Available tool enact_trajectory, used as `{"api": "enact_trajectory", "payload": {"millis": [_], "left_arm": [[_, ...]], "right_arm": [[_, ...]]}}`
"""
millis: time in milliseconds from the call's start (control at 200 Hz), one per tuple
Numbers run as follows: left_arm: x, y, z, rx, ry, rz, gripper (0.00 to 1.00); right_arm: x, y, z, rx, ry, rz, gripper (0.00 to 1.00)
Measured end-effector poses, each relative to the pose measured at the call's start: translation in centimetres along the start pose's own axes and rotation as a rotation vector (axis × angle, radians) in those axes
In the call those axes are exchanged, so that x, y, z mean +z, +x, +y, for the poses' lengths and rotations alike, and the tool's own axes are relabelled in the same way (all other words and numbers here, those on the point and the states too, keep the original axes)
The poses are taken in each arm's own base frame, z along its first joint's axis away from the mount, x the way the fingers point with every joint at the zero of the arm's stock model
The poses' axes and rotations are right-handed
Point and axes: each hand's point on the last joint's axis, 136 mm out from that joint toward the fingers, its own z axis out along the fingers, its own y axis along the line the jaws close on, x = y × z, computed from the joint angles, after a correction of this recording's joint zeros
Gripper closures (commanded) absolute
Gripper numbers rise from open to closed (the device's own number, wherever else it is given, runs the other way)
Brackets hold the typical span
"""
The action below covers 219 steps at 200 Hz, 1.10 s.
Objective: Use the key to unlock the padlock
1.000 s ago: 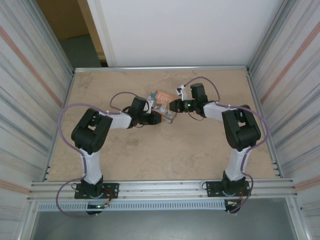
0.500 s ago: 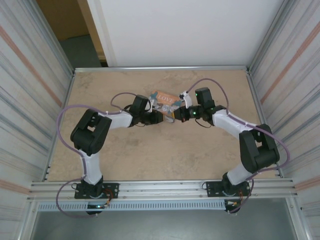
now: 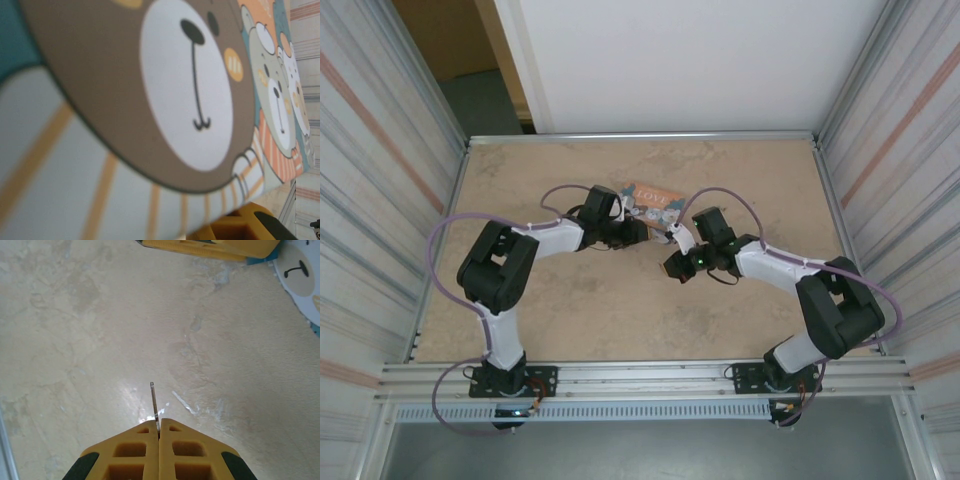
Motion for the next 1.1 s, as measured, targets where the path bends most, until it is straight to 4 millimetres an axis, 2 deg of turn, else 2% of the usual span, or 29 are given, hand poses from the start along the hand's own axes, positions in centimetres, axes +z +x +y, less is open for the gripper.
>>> {"api": "enact_trajectory", "payload": {"millis": [526, 947, 1097], "left_arm": [[-0.4, 0.6, -1.3, -0.039, 0.022, 0.028, 0.82], [-0.5, 1.3, -1.6, -0.042, 0.029, 0.052, 0.82], [-0.6, 1.2, -1.8, -0.039, 0.034, 0.051, 0.82]], "right_arm": [[2.2, 0.8, -2.3, -0.069, 0.103, 0.038, 1.00], [2.7, -1.4, -3.4, -0.095, 0.133, -0.010, 1.00], [2.7, -1.6, -3.8, -0.093, 0.147, -0.013, 1.00]]}}
